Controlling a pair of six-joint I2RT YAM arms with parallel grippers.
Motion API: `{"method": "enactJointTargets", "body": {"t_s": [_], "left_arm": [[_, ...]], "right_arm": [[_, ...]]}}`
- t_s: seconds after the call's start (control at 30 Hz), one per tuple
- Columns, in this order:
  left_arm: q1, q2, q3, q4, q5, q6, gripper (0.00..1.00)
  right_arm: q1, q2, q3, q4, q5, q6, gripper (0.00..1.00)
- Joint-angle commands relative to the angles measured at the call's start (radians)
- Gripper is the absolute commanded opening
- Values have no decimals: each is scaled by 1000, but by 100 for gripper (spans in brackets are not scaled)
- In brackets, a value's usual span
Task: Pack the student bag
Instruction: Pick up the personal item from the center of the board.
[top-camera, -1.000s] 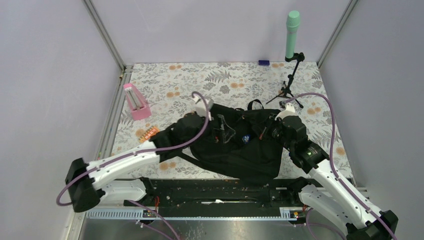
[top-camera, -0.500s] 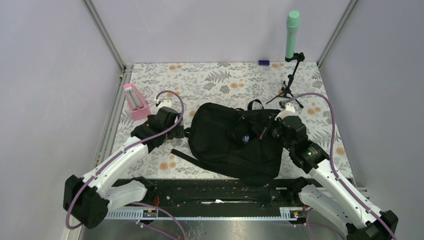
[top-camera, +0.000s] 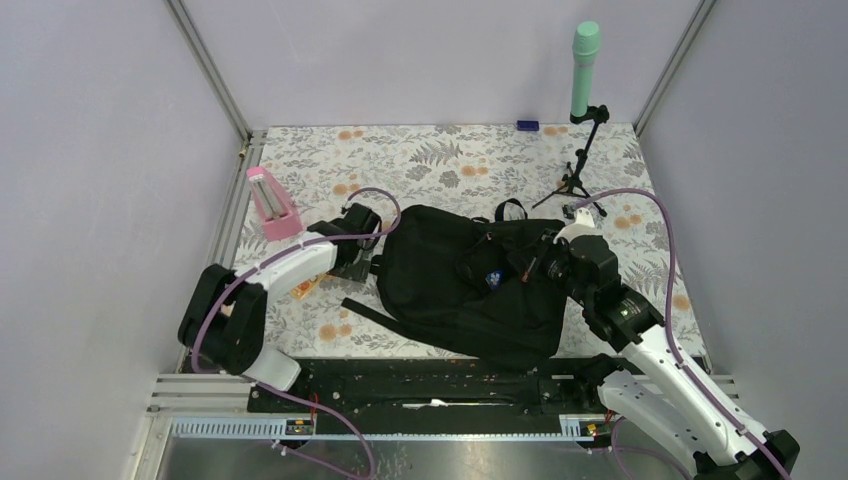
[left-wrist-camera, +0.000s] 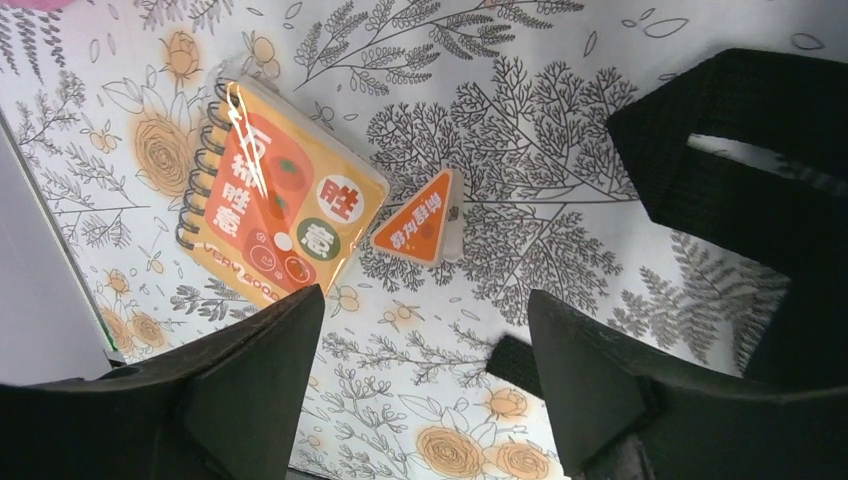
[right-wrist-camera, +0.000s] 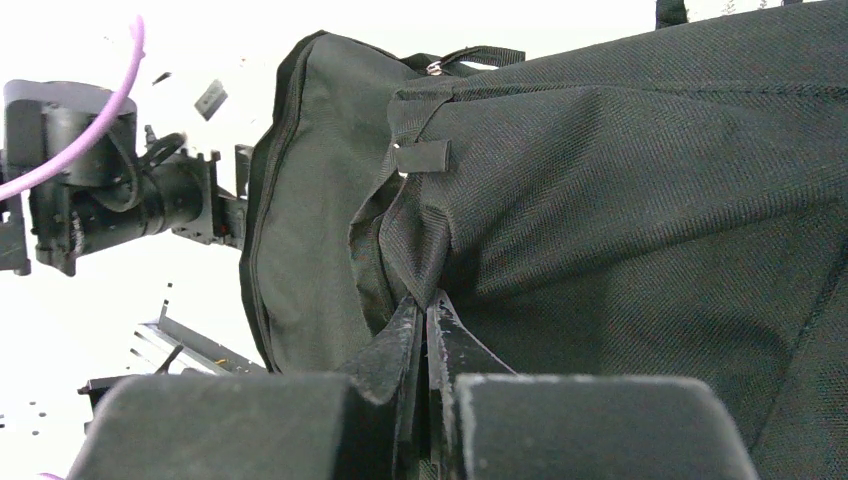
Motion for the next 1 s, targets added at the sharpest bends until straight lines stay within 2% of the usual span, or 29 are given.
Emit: {"method": "enactJointTargets", "body": {"t_s": [0.0,0.47,0.8,0.9,0.97], "left_arm": [[21,70,70,2,-17,30,75],[38,189,112,-44,-81,-4,51],[45,235,125,-47,-59,2,44],[47,244,128,-49,-57,1,32],[47,244,128,-48,-58,-1,28]], "right_arm": [[8,-41,36,92,-25,-4,1],[8,-40,41,84,-10,-16,1],[8,-35,44,85,-11,-14,2],[8,-35,44,84,-11,-14,2],[8,-35,44,85,-13,-14,2]]}}
